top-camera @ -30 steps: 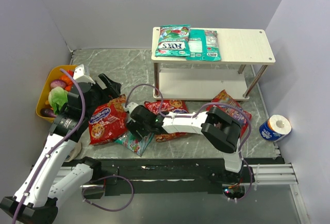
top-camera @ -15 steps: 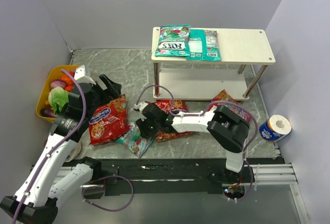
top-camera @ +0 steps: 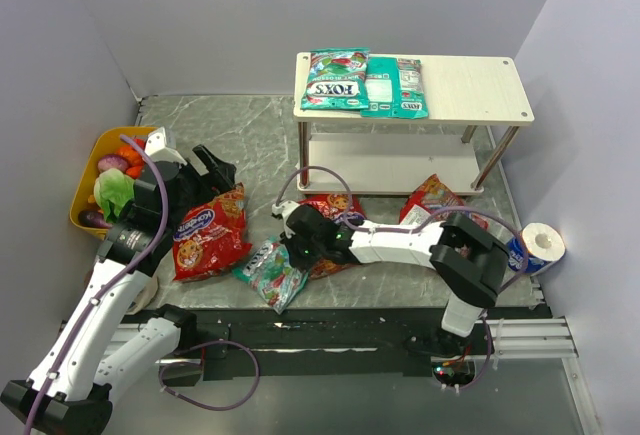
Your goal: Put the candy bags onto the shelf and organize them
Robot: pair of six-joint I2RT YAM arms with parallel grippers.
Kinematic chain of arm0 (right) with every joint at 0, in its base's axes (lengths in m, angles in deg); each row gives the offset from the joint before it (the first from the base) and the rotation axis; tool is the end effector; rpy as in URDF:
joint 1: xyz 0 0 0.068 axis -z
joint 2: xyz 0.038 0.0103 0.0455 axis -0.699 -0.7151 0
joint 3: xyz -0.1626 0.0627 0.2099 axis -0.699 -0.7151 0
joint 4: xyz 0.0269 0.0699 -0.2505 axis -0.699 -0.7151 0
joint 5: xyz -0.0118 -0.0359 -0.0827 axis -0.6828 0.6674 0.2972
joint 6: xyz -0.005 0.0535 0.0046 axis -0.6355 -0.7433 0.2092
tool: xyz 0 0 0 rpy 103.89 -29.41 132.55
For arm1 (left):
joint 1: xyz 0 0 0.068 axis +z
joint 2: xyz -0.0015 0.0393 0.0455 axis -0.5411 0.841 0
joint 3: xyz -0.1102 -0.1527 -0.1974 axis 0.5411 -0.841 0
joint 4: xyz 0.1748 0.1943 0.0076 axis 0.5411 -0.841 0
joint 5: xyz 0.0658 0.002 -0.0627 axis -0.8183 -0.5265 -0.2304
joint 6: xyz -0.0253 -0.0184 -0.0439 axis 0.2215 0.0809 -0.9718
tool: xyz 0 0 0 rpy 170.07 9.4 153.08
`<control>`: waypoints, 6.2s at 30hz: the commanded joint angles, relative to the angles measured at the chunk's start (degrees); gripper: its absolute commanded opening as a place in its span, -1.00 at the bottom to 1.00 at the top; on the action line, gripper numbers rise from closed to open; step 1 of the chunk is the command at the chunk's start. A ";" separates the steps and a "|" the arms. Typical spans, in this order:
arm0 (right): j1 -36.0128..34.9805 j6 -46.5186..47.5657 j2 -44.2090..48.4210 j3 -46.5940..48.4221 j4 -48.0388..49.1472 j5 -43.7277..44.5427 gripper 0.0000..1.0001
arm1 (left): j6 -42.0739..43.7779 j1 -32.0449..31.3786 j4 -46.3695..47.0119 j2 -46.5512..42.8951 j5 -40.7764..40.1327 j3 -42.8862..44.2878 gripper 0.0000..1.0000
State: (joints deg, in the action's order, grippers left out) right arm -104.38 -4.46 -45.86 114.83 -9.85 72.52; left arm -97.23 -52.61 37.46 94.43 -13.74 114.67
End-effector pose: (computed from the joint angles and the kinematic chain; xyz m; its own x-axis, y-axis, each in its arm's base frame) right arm 0.1749 0.3093 0.1754 -0.6153 -0.4870 -0.6198 -0.7445 0.6174 0.2539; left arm 0.1656 -0.0527 0.3624 -0.3434 -0.5293 -0.7758 -0.0608 0.8368 -0.5441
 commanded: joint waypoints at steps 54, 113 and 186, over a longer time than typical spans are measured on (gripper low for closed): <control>49.63 17.52 33.05 45.42 -25.79 10.21 -1.00 | -2.85 -0.01 1.34 -2.25 -7.08 0.10 0.93; 61.00 8.38 15.39 51.66 -28.52 -5.63 0.68 | -2.41 -0.09 2.92 1.00 -6.55 0.19 0.92; 45.10 5.48 43.30 17.07 -12.46 -17.59 0.85 | -1.36 -0.01 8.19 5.48 3.46 -4.47 0.92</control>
State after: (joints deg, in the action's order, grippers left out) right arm -53.95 2.01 -11.18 143.90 -32.28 56.92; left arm -99.59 -52.61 41.52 98.78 -14.74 111.58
